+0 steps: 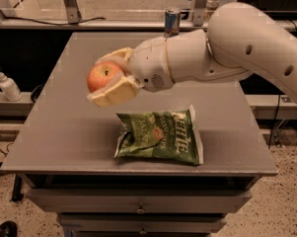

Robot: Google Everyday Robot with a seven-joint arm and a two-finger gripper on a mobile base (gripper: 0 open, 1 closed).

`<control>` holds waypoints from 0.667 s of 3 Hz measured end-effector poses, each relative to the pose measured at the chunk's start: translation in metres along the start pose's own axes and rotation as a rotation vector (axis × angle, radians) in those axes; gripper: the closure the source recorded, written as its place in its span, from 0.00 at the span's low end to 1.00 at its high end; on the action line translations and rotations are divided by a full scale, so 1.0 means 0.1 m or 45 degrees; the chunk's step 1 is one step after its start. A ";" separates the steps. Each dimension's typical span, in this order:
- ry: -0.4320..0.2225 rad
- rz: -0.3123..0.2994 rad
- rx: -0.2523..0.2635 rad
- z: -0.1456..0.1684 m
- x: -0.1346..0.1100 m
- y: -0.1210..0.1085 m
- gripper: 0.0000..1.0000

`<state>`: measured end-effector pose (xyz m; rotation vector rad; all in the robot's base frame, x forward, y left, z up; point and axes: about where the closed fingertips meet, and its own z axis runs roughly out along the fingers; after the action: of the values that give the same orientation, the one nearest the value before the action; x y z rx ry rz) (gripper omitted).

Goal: Move apple near green jalapeno chip bag

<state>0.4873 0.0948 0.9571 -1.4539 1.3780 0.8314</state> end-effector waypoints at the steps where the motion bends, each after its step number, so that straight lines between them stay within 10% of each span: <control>1: 0.011 -0.005 0.013 -0.31 0.04 0.25 1.00; 2: 0.043 -0.003 0.075 -0.74 0.09 0.39 1.00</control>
Offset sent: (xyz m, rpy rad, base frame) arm -0.0645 -0.1316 0.0172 -0.0419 -0.0318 -0.1400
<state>0.4413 0.0252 0.9671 -1.4300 1.4140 0.7620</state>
